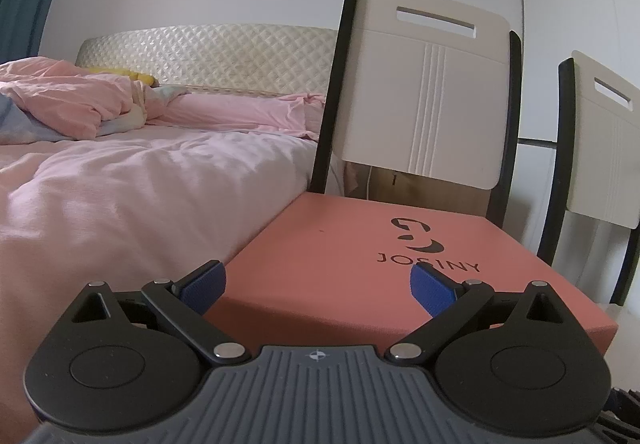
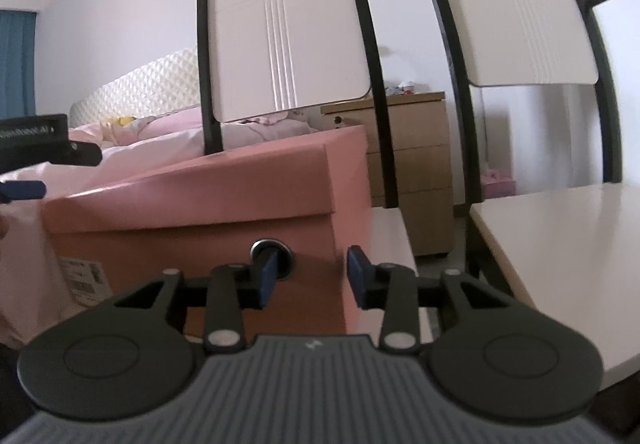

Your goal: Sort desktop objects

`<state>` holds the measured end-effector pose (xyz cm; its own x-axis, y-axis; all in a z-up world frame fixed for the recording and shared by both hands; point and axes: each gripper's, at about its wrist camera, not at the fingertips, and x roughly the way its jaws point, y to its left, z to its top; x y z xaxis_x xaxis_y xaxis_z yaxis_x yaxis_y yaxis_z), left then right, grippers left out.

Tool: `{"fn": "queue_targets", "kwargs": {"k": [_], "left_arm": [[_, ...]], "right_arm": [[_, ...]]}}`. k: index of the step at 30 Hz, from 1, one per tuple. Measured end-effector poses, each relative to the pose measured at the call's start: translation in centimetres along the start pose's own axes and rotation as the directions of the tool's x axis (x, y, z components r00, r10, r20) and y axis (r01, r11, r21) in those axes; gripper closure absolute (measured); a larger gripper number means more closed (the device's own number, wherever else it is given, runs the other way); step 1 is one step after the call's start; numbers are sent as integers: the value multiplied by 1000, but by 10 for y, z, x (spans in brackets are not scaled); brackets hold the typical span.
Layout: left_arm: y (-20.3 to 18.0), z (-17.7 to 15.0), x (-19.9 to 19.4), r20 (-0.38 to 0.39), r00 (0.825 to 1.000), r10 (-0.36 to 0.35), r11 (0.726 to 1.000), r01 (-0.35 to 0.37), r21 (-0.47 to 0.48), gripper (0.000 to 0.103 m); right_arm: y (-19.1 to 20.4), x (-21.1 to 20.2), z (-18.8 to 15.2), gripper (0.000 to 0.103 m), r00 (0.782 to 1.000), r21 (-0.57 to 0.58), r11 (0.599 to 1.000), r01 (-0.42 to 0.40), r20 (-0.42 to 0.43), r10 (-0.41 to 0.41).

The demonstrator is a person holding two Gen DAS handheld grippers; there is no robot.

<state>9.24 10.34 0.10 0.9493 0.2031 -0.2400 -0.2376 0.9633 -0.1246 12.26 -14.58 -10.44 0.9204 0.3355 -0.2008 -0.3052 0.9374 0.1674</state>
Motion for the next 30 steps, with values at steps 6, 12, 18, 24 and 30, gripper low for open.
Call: {"fn": "queue_targets", "kwargs": {"k": [6, 12, 18, 24, 30], "left_arm": [[2, 0, 0, 5, 1000, 1, 1000, -1, -6, 3], [2, 0, -2, 21, 1000, 1, 1000, -1, -8, 3], [5, 2, -3, 30, 1000, 8, 1000, -8, -26, 3], [7, 2, 2, 12, 1000, 14, 999, -13, -35, 3], [6, 1, 11, -32, 999, -3, 999, 2, -40, 3]], "right_arm": [[-7, 3, 5, 68, 1000, 17, 1000, -12, -23, 13], [-30, 5, 10, 74, 999, 75, 997, 18, -39, -15], [-59, 4, 16, 90, 996, 150, 986, 74, -62, -66], [-87, -18, 27, 71, 999, 272, 962, 13, 25, -21], [-116, -5, 58, 39, 988, 418, 896, -154, 81, 131]]}}
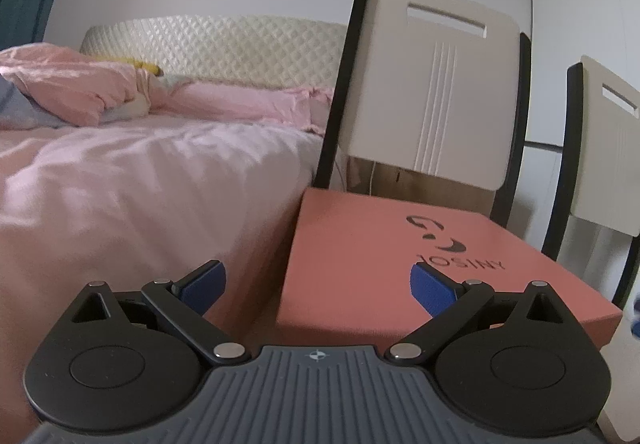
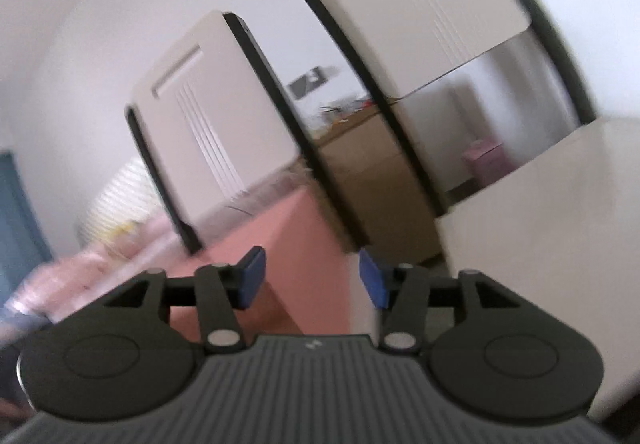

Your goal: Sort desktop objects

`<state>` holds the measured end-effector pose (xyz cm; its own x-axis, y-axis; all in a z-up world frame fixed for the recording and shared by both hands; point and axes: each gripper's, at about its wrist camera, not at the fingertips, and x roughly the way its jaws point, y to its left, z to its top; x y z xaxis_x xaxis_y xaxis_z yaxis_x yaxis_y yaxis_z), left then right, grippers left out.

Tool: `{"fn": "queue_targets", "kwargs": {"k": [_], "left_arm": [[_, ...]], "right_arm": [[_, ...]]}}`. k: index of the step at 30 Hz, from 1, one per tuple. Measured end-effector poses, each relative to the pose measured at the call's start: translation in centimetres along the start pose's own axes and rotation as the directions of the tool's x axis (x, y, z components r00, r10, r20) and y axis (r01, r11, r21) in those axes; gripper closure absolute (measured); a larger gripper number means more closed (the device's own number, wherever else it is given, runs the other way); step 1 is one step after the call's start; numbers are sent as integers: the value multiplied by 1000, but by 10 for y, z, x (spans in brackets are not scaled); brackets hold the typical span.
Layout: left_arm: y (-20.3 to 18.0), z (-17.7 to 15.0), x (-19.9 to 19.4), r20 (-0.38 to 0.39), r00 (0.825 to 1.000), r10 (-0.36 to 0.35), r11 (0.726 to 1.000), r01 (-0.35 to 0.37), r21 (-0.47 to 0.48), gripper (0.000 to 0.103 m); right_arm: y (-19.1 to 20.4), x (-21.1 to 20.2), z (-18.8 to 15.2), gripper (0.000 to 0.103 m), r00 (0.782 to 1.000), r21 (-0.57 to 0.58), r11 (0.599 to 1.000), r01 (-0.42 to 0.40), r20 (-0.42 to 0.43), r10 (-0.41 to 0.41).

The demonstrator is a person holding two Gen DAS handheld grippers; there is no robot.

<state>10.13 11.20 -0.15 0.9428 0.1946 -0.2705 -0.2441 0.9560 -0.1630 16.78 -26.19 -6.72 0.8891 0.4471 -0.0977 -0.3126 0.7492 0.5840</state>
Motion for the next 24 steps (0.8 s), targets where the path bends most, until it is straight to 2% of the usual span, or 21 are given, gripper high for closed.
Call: {"fn": "queue_targets", "kwargs": {"k": [1, 2, 4, 7, 9, 10, 12, 14, 22, 23, 24], "left_arm": [[0, 0, 1, -6, 1000, 0, 1000, 0, 1, 3], [0, -1, 3, -13, 1000, -4, 1000, 4, 4, 3], [-2, -1, 6, -28, 1000, -10, 1000, 11, 14, 3], [-2, -2, 11, -56, 998, -35, 999, 36, 16, 3], [1, -3, 14, -72, 996, -57, 998, 57, -1, 3], [2, -3, 15, -80, 995, -66, 998, 65, -9, 3], [3, -3, 18, -96, 991, -94, 996, 93, -16, 3], [2, -4, 20, -109, 985, -131, 991, 130, -13, 3], [3, -5, 19, -109, 986, -124, 992, 125, 9, 3], [3, -5, 19, -109, 986, -125, 992, 127, 11, 3], [3, -5, 19, -109, 986, -126, 992, 128, 13, 3]], "right_arm": [[-2, 9, 6, 32, 999, 24, 999, -37, -26, 38], [-3, 19, 10, 31, 997, 42, 997, -61, -51, 63], [-5, 39, 13, 31, 990, 63, 993, -97, -97, 102], [-9, 62, 10, 31, 978, 98, 990, -99, -175, 115], [-14, 71, 6, 36, 969, 143, 984, -108, -207, 137], [-17, 75, 5, 47, 963, 178, 976, -128, -212, 165], [-18, 73, 5, 51, 961, 186, 973, -134, -217, 174], [-18, 72, 4, 52, 959, 188, 973, -136, -221, 177], [-9, 51, -1, 56, 964, 151, 979, -139, -208, 169], [-7, 47, -1, 58, 966, 140, 981, -137, -202, 163], [-4, 40, -1, 66, 969, 115, 984, -137, -190, 158]]}}
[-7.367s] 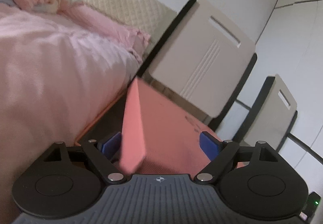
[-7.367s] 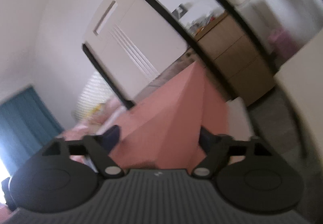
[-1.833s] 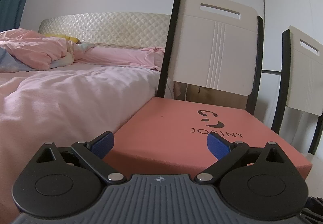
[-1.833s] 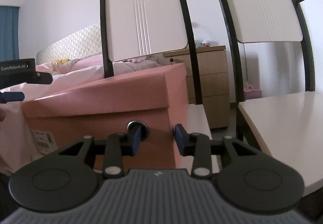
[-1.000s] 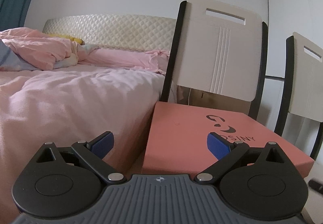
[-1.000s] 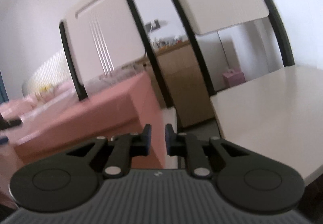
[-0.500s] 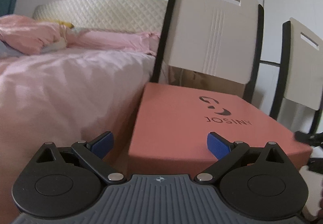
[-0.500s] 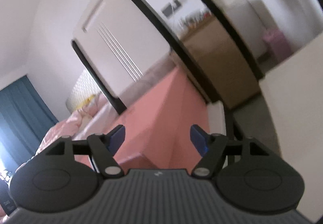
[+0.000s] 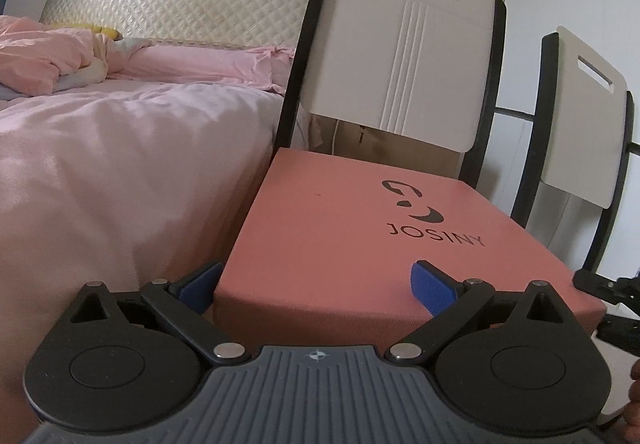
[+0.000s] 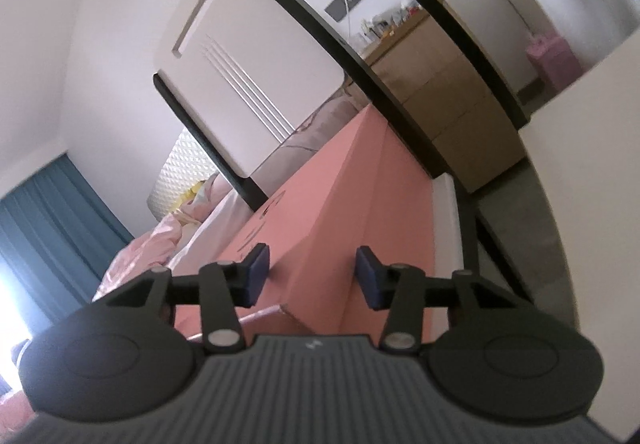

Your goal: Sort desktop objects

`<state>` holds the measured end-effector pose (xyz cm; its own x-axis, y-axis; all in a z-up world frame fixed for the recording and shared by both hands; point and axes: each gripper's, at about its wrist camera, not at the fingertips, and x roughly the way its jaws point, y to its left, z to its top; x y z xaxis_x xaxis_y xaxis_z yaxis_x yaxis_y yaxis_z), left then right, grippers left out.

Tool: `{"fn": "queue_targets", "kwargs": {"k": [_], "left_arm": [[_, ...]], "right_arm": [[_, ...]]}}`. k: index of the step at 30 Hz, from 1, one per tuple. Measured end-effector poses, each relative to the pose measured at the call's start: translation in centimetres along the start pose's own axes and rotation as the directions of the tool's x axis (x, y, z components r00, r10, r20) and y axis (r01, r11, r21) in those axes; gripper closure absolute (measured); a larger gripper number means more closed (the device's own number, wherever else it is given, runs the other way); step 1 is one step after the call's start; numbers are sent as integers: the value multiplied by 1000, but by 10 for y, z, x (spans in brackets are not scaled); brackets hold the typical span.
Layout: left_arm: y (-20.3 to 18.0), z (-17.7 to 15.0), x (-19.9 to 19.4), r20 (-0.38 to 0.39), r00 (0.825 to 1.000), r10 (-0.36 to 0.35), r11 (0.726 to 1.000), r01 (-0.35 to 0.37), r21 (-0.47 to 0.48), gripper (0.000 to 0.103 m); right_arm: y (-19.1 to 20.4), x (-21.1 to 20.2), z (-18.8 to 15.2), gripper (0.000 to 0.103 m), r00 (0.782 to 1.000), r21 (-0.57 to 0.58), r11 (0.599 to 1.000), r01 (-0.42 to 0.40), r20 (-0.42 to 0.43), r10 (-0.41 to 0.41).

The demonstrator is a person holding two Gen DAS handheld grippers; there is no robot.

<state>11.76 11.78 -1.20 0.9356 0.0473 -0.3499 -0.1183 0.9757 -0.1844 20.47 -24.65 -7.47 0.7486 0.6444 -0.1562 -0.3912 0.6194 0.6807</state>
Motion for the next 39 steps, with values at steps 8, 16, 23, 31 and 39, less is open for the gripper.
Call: {"fn": "queue_targets", "kwargs": {"k": [8, 16, 23, 31, 39], "left_arm": [[0, 1, 1, 0, 1000, 0, 1000, 0, 9, 2], [-5, 0, -8, 44, 998, 33, 999, -34, 36, 1], [-20, -3, -48, 115, 992, 56, 997, -63, 53, 1], [-33, -11, -110, 157, 988, 0, 999, -8, 46, 0], [-45, -20, -145, 203, 979, -4, 994, -19, 108, 0]], "right_arm": [[3, -17, -5, 76, 999, -35, 999, -9, 36, 11], [9, -27, -13, 77, 998, -60, 998, -1, 56, 5], [50, -49, -29, 74, 984, -282, 944, 168, 112, -142], [98, -89, -51, 64, 969, -402, 883, 241, 149, -197], [126, -118, -69, 39, 955, -443, 848, 291, 186, -230]]}}
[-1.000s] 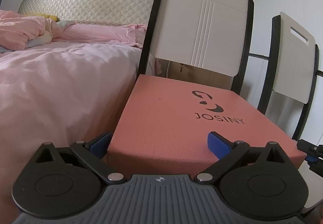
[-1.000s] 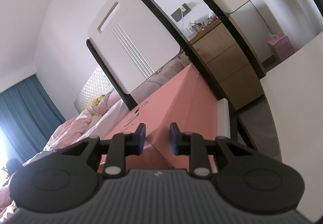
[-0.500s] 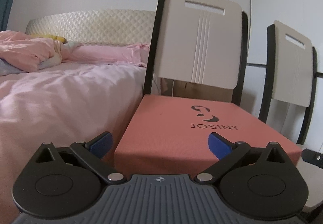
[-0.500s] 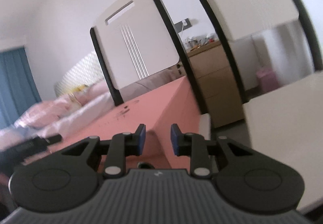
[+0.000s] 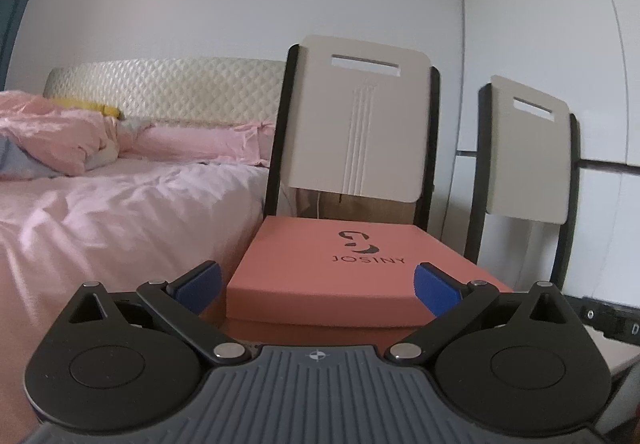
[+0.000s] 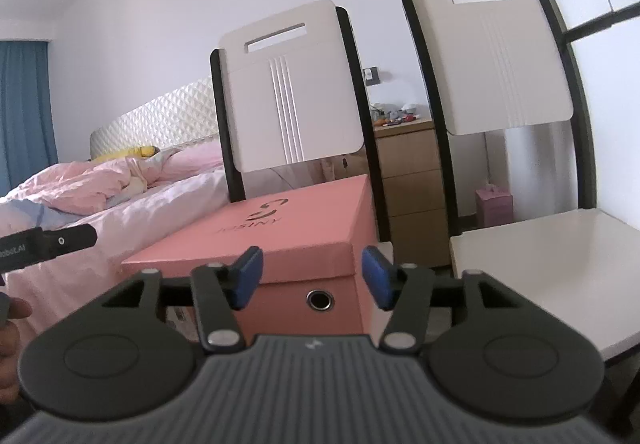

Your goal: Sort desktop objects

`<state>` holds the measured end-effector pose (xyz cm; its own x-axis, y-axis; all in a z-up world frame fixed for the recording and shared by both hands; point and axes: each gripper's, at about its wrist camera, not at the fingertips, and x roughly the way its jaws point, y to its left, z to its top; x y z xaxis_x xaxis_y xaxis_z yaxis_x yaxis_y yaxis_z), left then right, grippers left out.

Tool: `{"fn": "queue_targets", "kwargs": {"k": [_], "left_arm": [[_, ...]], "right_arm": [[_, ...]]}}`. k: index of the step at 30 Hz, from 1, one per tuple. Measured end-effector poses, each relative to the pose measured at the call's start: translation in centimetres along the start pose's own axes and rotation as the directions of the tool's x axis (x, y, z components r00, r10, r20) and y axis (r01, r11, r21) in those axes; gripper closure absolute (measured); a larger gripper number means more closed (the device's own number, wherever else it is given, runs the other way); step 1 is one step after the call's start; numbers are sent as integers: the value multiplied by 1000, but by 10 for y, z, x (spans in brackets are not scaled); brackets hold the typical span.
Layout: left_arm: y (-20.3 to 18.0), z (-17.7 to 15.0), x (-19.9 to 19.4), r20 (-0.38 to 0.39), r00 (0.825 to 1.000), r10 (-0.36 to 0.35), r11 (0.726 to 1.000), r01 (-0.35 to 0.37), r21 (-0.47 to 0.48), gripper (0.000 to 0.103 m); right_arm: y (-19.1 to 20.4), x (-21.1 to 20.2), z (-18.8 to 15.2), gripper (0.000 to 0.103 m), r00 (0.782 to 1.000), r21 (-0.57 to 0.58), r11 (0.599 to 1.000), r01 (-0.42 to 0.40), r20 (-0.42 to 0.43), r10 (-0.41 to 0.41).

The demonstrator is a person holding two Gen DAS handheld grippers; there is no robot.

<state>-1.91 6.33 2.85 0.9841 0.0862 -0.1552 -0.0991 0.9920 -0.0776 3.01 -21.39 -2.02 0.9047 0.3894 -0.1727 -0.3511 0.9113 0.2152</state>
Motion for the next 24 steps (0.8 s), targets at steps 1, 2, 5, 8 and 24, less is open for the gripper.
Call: {"fn": "queue_targets", "kwargs": {"k": [1, 2, 5, 8, 24], "left_arm": [[-1, -1, 0, 5, 1000, 3, 1000, -3, 6, 0], [-1, -2, 0, 10, 1000, 8, 1000, -8, 11, 0], [-1, -5, 3, 26, 999, 21, 1000, -22, 22, 0], [-1, -8, 7, 58, 998, 37, 999, -39, 37, 0], [0, -36, 43, 17, 995, 95, 992, -96, 84, 0]], "right_arm": [[2, -1, 0, 31, 1000, -6, 1000, 7, 3, -7], [4, -2, -1, 28, 1000, -12, 1000, 14, 6, -14], [12, 0, -3, 16, 1000, -35, 999, 16, 17, -15], [19, 6, -6, 5, 999, -55, 998, 13, 31, -11], [31, 39, -21, 0, 998, -106, 992, 68, 20, -67]]}}
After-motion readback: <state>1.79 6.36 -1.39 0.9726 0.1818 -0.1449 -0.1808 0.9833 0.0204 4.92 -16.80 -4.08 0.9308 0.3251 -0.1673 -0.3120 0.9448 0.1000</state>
